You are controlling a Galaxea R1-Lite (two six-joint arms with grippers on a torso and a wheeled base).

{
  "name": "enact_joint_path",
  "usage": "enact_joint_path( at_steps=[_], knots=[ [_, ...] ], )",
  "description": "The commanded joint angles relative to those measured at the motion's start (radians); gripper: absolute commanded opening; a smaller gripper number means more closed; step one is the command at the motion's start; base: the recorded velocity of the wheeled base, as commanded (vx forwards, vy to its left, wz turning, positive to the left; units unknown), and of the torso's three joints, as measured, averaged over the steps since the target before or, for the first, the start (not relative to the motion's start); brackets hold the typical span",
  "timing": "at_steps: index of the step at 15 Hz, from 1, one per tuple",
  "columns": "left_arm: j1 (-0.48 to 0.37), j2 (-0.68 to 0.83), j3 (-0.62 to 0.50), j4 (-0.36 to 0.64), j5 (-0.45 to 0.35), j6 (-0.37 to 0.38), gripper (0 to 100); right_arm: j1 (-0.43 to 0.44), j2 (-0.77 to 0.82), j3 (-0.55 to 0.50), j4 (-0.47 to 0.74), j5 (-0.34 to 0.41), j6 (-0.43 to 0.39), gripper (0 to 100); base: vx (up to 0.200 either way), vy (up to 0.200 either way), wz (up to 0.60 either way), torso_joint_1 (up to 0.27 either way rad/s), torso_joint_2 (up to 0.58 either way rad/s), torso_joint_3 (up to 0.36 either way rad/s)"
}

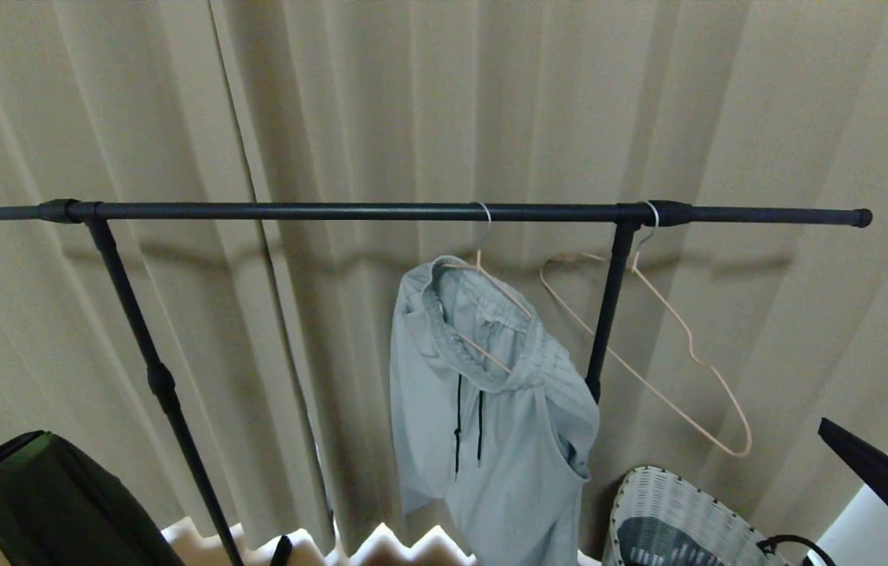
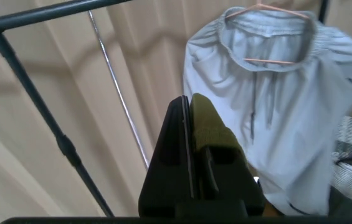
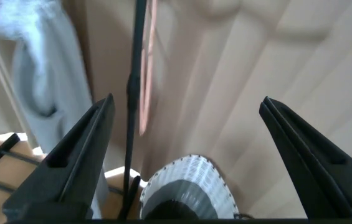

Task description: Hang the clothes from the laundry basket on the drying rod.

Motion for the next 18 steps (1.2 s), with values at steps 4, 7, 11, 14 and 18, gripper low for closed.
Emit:
enact_joint_path(
  at_steps=[4, 7, 11, 14, 18],
  knots=[
    [-0.001, 0.012, 0.020, -0.001, 0.000, 0.001, 0, 0.043, -0.037, 0.030, 0.027, 0.005, -0.005, 100, 0.000, 0.000, 0.00, 0.000, 0.00, 0.000],
    [0.000, 0.012, 0.022, -0.001, 0.000, 0.002, 0, 0.095, 0.027, -0.092, 0.219, 0.009, -0.001, 100, 0.000, 0.000, 0.00, 0.000, 0.00, 0.000],
    [0.002, 0.005, 0.018, -0.003, 0.001, 0.002, 0, 0.111, 0.167, -0.353, 0.475, 0.006, -0.001, 100, 0.000, 0.000, 0.00, 0.000, 0.00, 0.000],
    [0.002, 0.002, 0.022, -0.001, 0.001, 0.002, 0, 0.155, 0.274, -0.511, 0.590, 0.000, -0.002, 100, 0.000, 0.000, 0.00, 0.000, 0.00, 0.000],
    [0.003, -0.044, 0.051, 0.001, 0.006, 0.021, 0, 0.250, 0.454, -0.663, 0.661, -0.037, 0.001, 100, 0.000, 0.000, 0.00, 0.000, 0.00, 0.000]
  ],
)
